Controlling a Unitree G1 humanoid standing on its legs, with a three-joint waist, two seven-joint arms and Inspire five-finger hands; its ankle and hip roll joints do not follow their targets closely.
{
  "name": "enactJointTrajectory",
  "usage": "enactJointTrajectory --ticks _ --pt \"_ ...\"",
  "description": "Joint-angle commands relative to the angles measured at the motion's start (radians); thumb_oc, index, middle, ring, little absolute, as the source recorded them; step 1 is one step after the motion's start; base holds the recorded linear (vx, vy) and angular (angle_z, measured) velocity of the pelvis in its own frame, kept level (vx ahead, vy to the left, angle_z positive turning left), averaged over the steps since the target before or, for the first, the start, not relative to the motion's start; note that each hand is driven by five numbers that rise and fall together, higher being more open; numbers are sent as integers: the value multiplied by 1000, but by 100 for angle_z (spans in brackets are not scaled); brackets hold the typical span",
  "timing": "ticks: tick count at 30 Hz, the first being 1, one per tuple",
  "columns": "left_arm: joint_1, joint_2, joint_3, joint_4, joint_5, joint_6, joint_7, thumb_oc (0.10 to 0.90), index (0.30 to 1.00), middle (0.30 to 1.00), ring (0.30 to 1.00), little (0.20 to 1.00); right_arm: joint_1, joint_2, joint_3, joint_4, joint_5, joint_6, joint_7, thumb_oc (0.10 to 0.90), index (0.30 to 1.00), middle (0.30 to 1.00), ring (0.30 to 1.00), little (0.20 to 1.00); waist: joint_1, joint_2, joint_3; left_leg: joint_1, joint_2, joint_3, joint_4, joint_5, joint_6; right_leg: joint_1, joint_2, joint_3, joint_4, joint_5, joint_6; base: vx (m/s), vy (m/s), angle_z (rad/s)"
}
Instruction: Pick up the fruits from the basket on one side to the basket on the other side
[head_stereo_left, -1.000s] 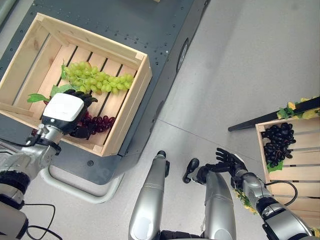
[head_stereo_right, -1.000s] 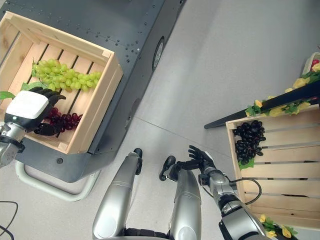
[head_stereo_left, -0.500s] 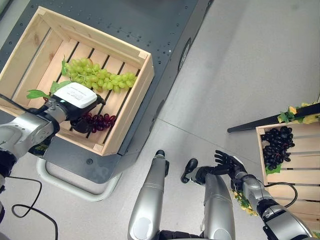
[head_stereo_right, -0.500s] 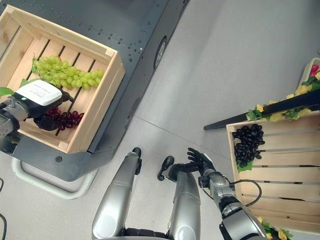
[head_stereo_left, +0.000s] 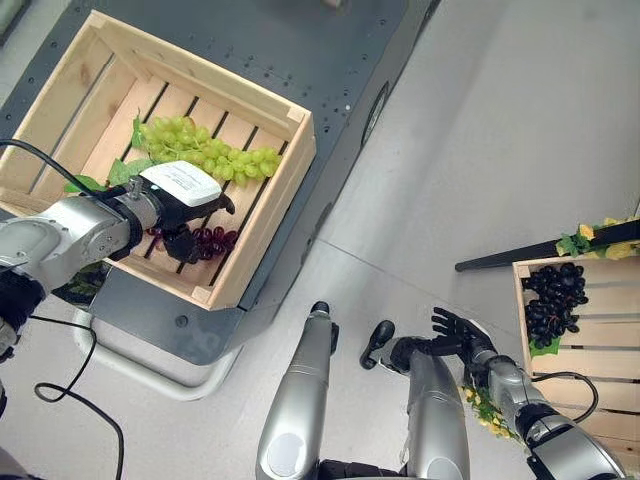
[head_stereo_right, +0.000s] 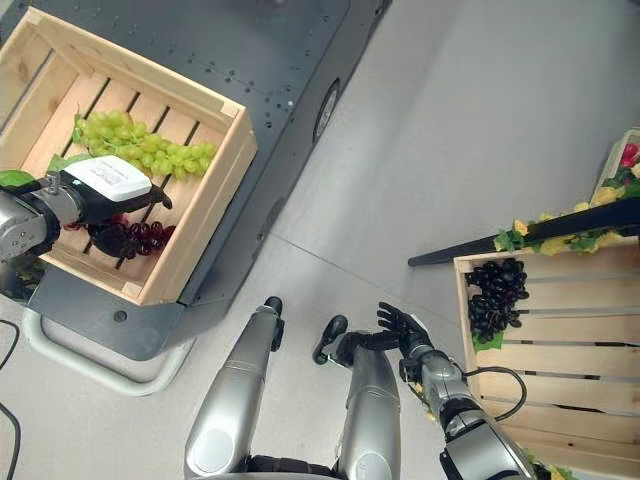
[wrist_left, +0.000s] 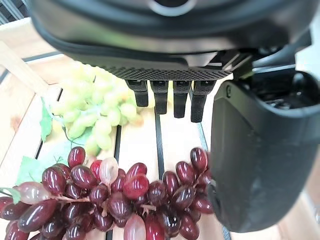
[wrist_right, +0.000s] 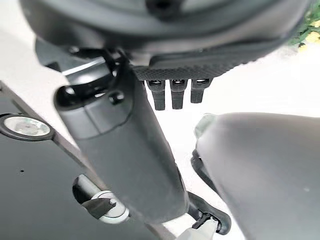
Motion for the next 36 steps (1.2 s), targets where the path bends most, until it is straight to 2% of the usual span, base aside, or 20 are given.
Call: enactJointTrajectory --ticks 1,8,14,20,24,31,36 --pt "-69 145 74 -75 -65 11 -55 800 900 900 900 900 60 -69 -83 -12 42 -47 24 800 900 900 900 900 13 45 -13 73 -39 70 -148 56 67 135 26 -10 -69 43 -5 5 5 5" --pt "62 132 158 -43 1 68 -70 800 900 900 900 900 59 -80 -89 -18 49 -58 27 800 900 900 900 900 10 50 -13 52 -35 74 -139 55 67 112 26 -6 -60 42 -6 2 13 5" --pt "173 107 241 25 27 53 -23 800 900 900 900 900 55 -87 -88 -17 56 -60 10 800 900 900 900 900 7 41 -13 16 -25 74 -132 61 66 75 34 -9 -48 44 -10 -34 11 -2" --pt "185 76 231 61 89 53 39 800 900 900 900 900 51 -93 -91 -20 85 -68 15 800 900 900 900 900 2 23 -13 -38 -13 68 -122 65 69 26 42 -11 -33 45 -16 -36 4 1" --pt "138 51 180 76 104 103 52 800 900 900 900 900 42 -89 -90 -26 116 -80 26 800 900 900 900 900 -1 10 -13 -70 -6 64 -111 64 74 -7 45 -15 -22 48 -17 -36 18 6" --pt "126 11 170 147 178 159 121 800 900 900 900 900 36 -85 -84 -39 157 -97 32 800 900 900 900 900 -5 -16 -13 -113 6 56 -106 66 75 -47 51 -22 -23 57 -14 -32 9 3" --pt "118 -27 150 174 172 181 90 800 900 900 900 900 27 -80 -87 -43 173 -97 25 800 900 900 900 900 -7 -20 -13 -131 5 52 -107 67 76 -65 50 -23 -22 63 -11 0 0 0"
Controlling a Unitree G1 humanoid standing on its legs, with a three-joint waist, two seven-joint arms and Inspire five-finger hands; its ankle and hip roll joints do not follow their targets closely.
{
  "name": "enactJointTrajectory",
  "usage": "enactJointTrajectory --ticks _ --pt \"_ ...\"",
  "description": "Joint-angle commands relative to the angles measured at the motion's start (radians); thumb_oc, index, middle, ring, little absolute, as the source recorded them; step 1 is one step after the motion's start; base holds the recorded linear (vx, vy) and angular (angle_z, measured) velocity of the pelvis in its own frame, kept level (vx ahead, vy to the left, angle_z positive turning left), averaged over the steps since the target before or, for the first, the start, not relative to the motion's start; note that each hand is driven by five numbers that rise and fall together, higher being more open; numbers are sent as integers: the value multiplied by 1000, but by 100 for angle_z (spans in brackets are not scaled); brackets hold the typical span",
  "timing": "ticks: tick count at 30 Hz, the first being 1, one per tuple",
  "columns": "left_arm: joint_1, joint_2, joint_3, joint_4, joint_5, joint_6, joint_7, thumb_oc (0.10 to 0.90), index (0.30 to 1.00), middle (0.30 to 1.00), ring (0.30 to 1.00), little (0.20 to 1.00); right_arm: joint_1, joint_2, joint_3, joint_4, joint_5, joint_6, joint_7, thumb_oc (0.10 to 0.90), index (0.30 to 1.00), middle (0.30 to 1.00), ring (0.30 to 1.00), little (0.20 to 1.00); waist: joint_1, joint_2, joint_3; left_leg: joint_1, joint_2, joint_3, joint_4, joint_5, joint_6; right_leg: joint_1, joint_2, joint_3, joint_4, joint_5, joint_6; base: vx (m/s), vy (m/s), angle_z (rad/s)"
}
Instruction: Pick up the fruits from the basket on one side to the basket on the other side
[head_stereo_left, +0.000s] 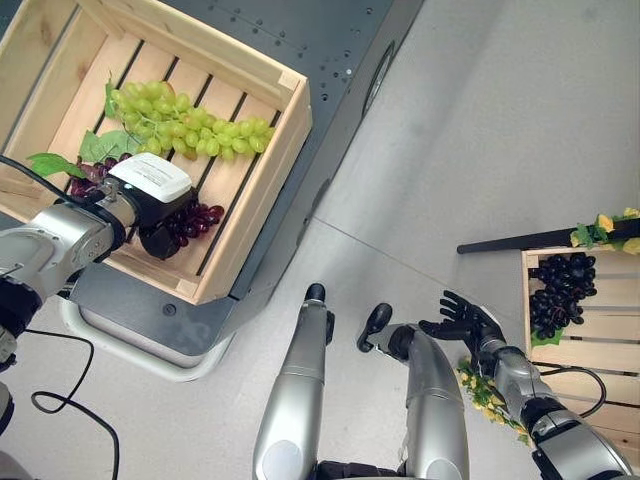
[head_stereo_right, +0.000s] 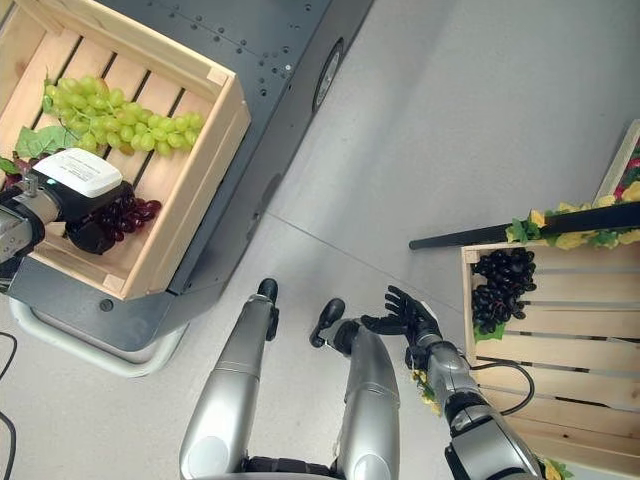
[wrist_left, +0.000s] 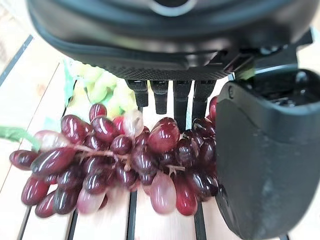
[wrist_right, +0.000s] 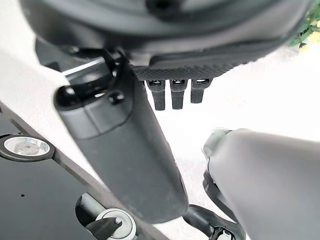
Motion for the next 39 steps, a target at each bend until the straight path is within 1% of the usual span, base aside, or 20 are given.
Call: enactJointTrajectory --ticks 1,2,3,9,15,17,18,19,20,21,22,23,24,25,26,27,29,33,38,39 --pt "27 22 30 46 29 55 -37 800 900 900 900 900 46 -51 -51 -14 85 -58 20 800 900 900 900 900 20 -3 -12 26 -23 53 -129 53 77 66 35 -2 -28 63 -6 0 0 0" --pt "35 9 31 57 27 43 -68 557 535 535 535 535 40 -50 -54 -12 84 -59 21 800 900 900 900 900 19 -4 -12 27 -24 52 -134 55 75 67 35 -1 -34 65 -5 0 0 0" --pt "38 5 31 60 23 41 -77 400 300 300 300 300 39 -50 -53 -12 84 -61 20 800 900 900 900 900 19 -4 -12 28 -25 52 -136 56 75 68 36 -1 -35 65 -5 0 0 0" --pt "45 -17 29 80 16 40 -88 400 300 300 300 300 27 -53 -53 -20 83 -59 2 800 900 900 900 900 15 -1 -12 34 -25 54 -143 51 77 71 33 0 -44 64 -4 0 0 0" --pt "14 -7 9 83 36 28 -95 400 300 300 300 300 31 -56 -59 -22 79 -55 -8 800 900 900 900 900 12 6 -12 42 -29 55 -146 48 77 74 30 3 -46 66 -2 0 0 0" --pt "17 4 11 69 -12 72 -91 400 300 300 300 300 42 -53 -65 -16 73 -65 -3 800 900 900 900 900 14 12 -12 63 -33 56 -156 46 77 93 27 5 -54 66 0 34 -25 1" --pt "18 4 12 68 -12 72 -91 400 300 300 300 300 43 -53 -65 -16 73 -65 -3 800 900 900 900 900 14 12 -12 64 -33 56 -157 46 77 94 27 5 -55 66 0 34 -23 0" --pt "34 6 28 64 -81 117 -77 400 300 300 300 300 46 -53 -68 -12 71 -69 0 800 900 900 900 900 17 17 -12 84 -37 60 -164 45 79 114 25 3 -66 67 1 0 0 0" --pt "37 6 31 63 -88 121 -74 400 300 300 300 300 46 -53 -68 -12 70 -70 0 800 900 900 900 900 17 17 -12 85 -37 60 -165 45 79 115 25 3 -67 68 1 35 -23 -2" --pt "62 0 56 70 -142 157 -45 400 300 300 300 300 49 -53 -71 -12 68 -71 1 800 900 900 900 900 19 21 -12 97 -41 61 -168 44 78 129 23 3 -75 68 2 0 0 0" --pt "114 -10 124 92 -213 178 6 400 300 300 300 300 51 -55 -70 -14 76 -73 0 800 900 900 900 900 25 26 -12 112 -46 61 -173 45 75 142 22 3 -85 69 2 0 0 0" --pt "124 -11 136 94 -223 178 18 400 300 300 300 300 51 -56 -69 -14 78 -74 1 800 900 900 900 900 24 27 -12 114 -47 61 -173 45 75 145 22 3 -86 69 1 0 0 0" --pt "143 -19 167 112 -200 158 36 400 300 300 300 300 54 -54 -72 -15 79 -75 1 800 900 900 900 900 27 29 -12 120 -49 62 -173 45 75 151 22 2 -90 69 1 87 -1 0" --pt "207 -20 227 136 -153 117 80 400 300 300 300 300 68 -54 -75 -25 76 -72 -1 800 900 900 900 900 31 34 -12 158 -55 62 -174 25 67 188 25 14 -99 58 13 79 -1 0" --pt "213 -18 237 138 -155 115 91 400 300 300 300 300 68 -55 -78 -27 77 -72 -1 800 900 900 900 900 32 35 -12 156 -56 62 -175 29 67 187 24 13 -100 59 10 107 0 -4" --pt "267 -19 296 153 -169 99 141 400 300 300 300 300 75 -52 -83 -38 75 -67 -5 800 900 900 900 900 38 40 -12 180 -60 66 -177 21 71 208 24 15 -100 52 10 36 -3 -6" --pt "308 -28 349 173 -216 91 181 400 300 300 300 300 77 -47 -82 -43 74 -65 -12 800 900 900 900 900 40 44 -12 196 -63 67 -174 14 76 219 20 13 -92 45 8 34 -6 -8" --pt "397 -90 471 223 -264 61 249 400 300 300 300 300 87 -28 -91 -51 51 -60 -30 800 900 900 900 900 43 57 -12 234 -71 76 -173 7 80 250 13 17 -82 31 3 23 14 -13" --pt "503 -181 674 299 -495 1 305 400 300 300 300 300 110 -15 -101 -85 -6 -40 -55 800 900 900 900 900 36 72 -12 288 -78 85 -186 7 81 295 7 27 -91 20 -1 20 27 -3" --pt "521 -204 729 320 -583 -19 307 400 300 300 300 300 116 -8 -99 -99 -19 -32 -71 800 900 900 900 900 34 72 -12 301 -79 86 -189 7 82 306 7 29 -95 18 -3 15 1 -13"
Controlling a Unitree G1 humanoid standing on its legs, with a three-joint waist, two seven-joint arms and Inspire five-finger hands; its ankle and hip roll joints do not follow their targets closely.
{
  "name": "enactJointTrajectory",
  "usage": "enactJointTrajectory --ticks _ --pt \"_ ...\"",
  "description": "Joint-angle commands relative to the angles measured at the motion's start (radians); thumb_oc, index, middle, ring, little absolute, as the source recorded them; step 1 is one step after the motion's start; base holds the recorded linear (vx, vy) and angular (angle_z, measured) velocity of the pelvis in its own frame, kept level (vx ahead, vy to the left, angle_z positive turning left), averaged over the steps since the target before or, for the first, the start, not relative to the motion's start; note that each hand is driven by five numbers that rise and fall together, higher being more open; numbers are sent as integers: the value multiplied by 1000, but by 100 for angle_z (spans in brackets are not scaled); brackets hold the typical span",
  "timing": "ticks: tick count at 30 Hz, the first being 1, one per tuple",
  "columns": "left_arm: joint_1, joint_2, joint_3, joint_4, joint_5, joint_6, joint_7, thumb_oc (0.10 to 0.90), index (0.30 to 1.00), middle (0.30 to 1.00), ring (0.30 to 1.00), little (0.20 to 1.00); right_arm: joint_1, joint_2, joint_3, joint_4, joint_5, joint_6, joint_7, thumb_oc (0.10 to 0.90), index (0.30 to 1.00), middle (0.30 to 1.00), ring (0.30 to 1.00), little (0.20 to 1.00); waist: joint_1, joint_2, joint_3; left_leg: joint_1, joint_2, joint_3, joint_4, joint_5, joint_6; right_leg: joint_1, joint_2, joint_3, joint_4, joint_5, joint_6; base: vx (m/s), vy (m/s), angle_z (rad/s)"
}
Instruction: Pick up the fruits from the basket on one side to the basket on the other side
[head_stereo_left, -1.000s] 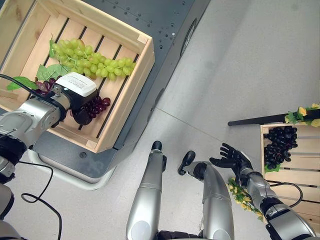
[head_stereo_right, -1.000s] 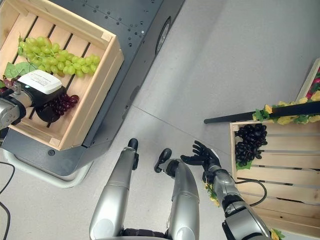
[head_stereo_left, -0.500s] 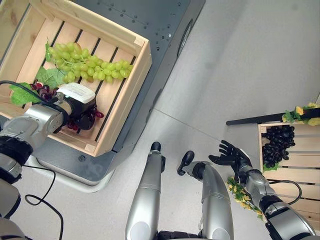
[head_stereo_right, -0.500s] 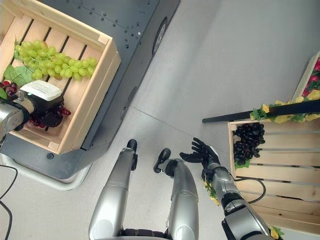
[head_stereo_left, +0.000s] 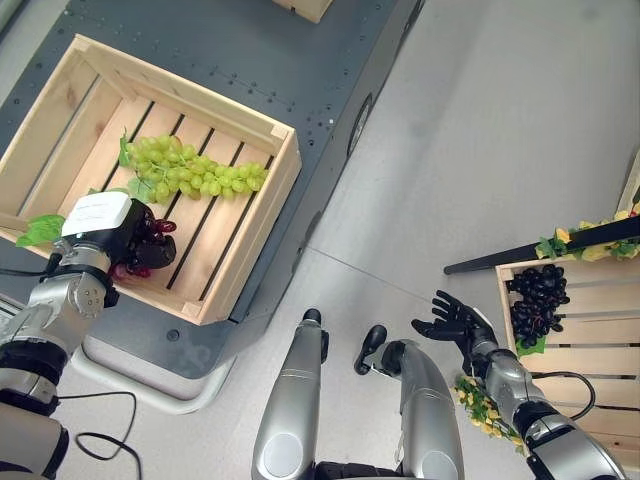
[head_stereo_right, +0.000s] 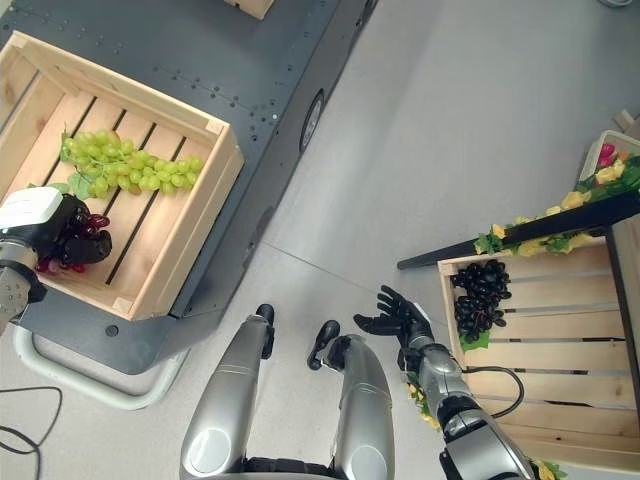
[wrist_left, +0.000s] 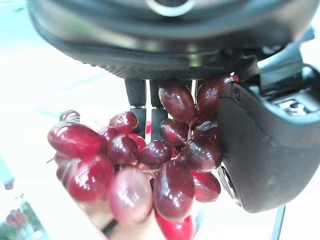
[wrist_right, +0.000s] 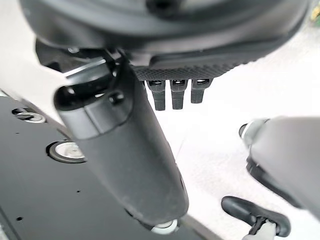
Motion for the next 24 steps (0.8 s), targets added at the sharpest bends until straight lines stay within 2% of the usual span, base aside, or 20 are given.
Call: enactJointTrajectory --ticks 1,3,5,9,14,22,23,24 --pt "75 24 189 85 -265 -37 51 400 300 300 300 300 80 -44 -91 -40 -53 -22 -63 800 900 900 900 900 38 70 -14 83 -80 30 -112 15 79 135 10 -17 -50 22 -3 17 -6 -14" --pt "87 3 244 99 -366 -62 49 400 300 300 300 300 85 -35 -90 -45 -59 -20 -73 800 900 900 900 900 37 68 -14 98 -81 28 -119 15 80 150 11 -15 -59 20 -5 7 -7 -5" --pt "84 -24 318 129 -524 -84 15 400 300 300 300 300 93 -21 -86 -48 -67 -17 -81 800 900 900 900 900 33 62 -24 117 -81 27 -131 13 81 169 14 -13 -76 18 -7 34 -27 0" --pt "83 -76 399 145 -756 -108 -33 400 300 300 300 300 107 1 -80 -46 -85 -17 -96 800 900 900 900 900 29 53 -48 148 -84 21 -156 12 82 199 22 -8 -112 21 -8 36 -35 0" --pt "81 -118 450 148 -935 -122 -86 400 300 300 300 300 118 12 -73 -46 -83 -8 -101 800 900 900 900 900 24 45 -73 179 -89 14 -176 11 83 233 31 1 -155 29 -7 26 -41 0" --pt "86 -138 498 160 -1106 -110 -133 400 300 300 300 300 149 34 -81 -30 -91 2 -118 800 900 900 900 900 11 58 -122 239 -100 8 -199 0 90 285 31 14 -189 31 -1 24 -32 -2" --pt "90 -143 510 160 -1153 -109 -134 400 300 300 300 300 154 35 -82 -31 -95 4 -119 800 900 900 900 900 7 63 -130 241 -99 11 -211 20 94 289 28 5 -205 47 -7 33 -17 -1" --pt "92 -144 512 160 -1164 -108 -133 400 300 300 300 300 157 35 -82 -31 -95 4 -120 800 900 900 900 900 6 62 -135 254 -102 4 -212 3 89 300 32 17 -207 35 2 0 0 0"
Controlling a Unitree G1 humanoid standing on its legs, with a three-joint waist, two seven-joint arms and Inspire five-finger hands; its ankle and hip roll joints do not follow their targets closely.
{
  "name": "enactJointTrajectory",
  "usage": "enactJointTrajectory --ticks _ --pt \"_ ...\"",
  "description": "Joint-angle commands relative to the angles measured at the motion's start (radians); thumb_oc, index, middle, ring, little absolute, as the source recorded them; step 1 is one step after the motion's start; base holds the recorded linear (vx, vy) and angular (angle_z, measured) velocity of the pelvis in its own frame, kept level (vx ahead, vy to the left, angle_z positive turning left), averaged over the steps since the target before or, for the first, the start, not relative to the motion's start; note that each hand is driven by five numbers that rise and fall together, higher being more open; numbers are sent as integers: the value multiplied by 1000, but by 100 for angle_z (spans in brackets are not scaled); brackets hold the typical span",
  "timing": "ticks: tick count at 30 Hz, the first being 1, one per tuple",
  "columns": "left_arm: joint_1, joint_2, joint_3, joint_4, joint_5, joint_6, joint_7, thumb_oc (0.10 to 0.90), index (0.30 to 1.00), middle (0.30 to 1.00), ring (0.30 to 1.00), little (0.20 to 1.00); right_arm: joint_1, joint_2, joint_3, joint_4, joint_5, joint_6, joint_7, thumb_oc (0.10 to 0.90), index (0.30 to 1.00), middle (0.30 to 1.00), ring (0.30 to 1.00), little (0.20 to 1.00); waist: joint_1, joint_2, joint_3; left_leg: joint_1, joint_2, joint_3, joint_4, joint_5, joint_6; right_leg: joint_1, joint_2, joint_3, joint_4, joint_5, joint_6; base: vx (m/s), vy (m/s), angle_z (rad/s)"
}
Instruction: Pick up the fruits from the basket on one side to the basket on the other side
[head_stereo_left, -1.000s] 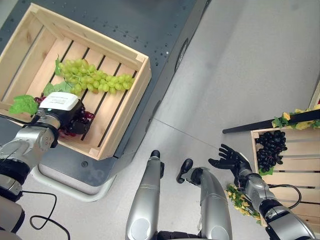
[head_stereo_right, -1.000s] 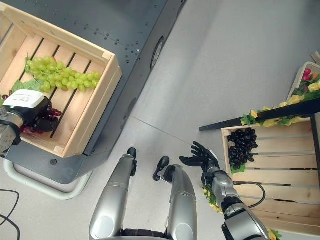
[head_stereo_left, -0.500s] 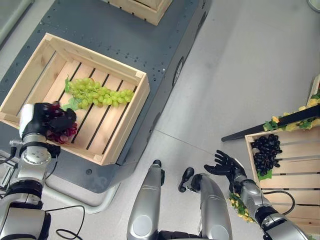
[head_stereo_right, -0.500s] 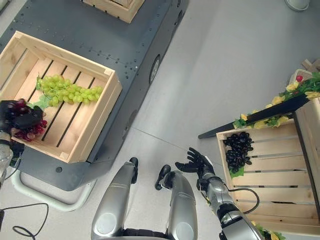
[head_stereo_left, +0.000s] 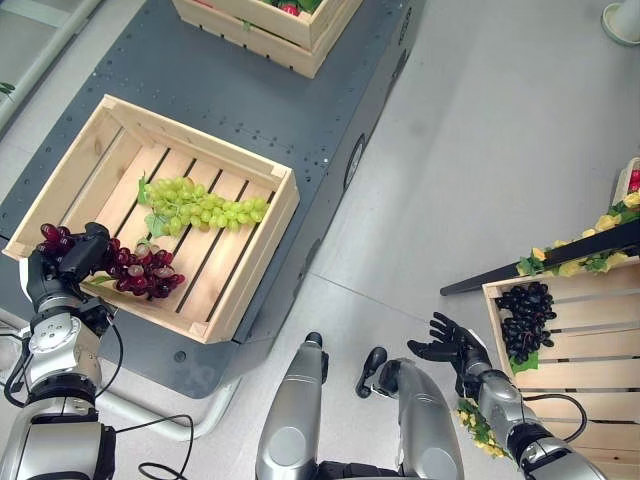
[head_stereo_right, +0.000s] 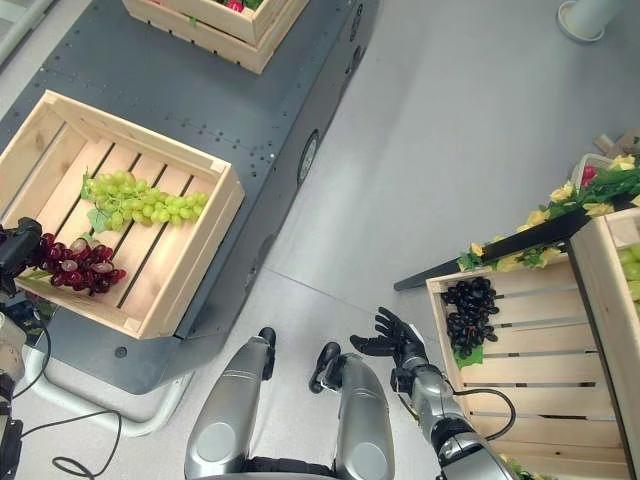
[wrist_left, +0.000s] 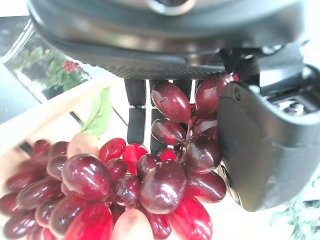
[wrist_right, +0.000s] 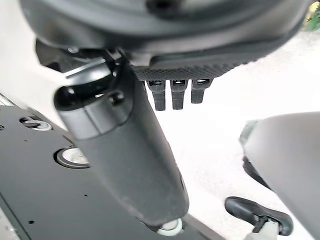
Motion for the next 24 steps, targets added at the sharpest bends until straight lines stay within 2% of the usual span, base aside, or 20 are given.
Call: enactJointTrajectory --ticks 1,5,14,16,24 --pt "29 52 141 -27 -151 -89 7 400 300 300 300 300 60 -9 -51 1 -20 -23 -46 800 900 900 900 900 -2 50 -138 30 -105 4 -95 14 105 100 7 0 -115 45 -17 35 -10 1" --pt "28 46 167 -14 -252 -86 -21 400 300 300 300 300 74 -6 -52 12 -27 -21 -50 800 900 900 900 900 -11 62 -170 68 -111 -6 -124 19 102 144 14 8 -167 57 -11 43 -13 0" --pt "38 48 174 -61 -281 -86 -89 400 300 300 300 300 117 -7 -58 33 -58 -7 -72 800 900 900 900 900 -26 89 -248 164 -118 -25 -219 42 92 246 37 27 -305 93 4 79 -7 -2" --pt "35 58 175 -69 -278 -82 -102 400 300 300 300 300 130 -7 -58 37 -72 -47 -66 800 900 900 900 900 -31 95 -276 203 -118 -33 -270 56 90 279 41 33 -361 110 12 99 -1 1" --pt "43 93 160 -130 -269 -53 -218 400 300 300 300 300 165 11 -38 -34 -53 -118 30 800 900 900 900 900 -41 108 -368 316 -117 -47 -454 114 80 367 55 51 -538 184 48 95 -12 -9"
